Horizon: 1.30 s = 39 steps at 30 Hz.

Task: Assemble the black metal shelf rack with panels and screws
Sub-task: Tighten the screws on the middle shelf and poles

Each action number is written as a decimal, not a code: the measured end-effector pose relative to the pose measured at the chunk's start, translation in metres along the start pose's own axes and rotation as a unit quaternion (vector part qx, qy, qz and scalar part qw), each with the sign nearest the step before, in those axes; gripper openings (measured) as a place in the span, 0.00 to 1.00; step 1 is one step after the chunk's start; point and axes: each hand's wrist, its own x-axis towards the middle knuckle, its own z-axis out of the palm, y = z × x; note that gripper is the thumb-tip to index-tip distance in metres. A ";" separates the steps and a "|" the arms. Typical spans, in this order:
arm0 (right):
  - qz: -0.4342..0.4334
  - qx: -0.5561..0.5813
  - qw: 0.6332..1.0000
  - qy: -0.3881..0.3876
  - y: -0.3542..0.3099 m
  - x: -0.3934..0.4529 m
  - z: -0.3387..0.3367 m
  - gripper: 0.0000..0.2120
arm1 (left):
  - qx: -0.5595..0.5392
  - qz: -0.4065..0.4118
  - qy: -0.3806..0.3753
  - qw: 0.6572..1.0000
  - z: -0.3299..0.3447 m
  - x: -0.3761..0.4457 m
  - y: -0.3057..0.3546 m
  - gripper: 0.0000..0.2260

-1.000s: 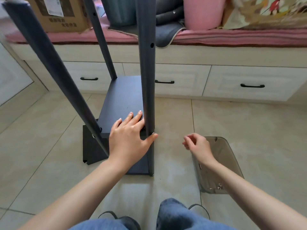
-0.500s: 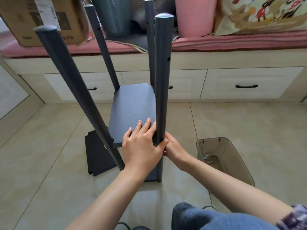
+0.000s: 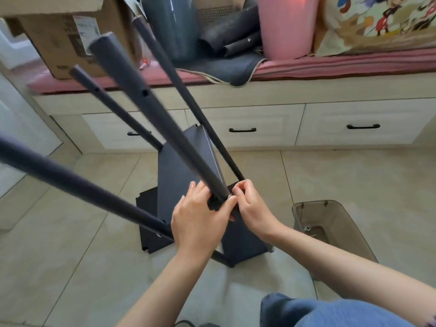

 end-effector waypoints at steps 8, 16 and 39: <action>0.010 -0.023 1.000 -0.018 -0.001 -0.009 0.038 0.06 | -0.235 -0.139 -0.038 0.961 -0.016 -0.024 -0.059 0.28; 0.047 -0.045 0.995 -0.069 0.012 -0.002 0.083 0.06 | -0.369 -0.208 -0.072 0.903 -0.021 -0.031 -0.128 0.26; 0.139 -0.251 0.947 -0.145 0.074 0.013 0.162 0.07 | -0.505 -0.251 -0.033 0.825 0.028 -0.072 -0.258 0.27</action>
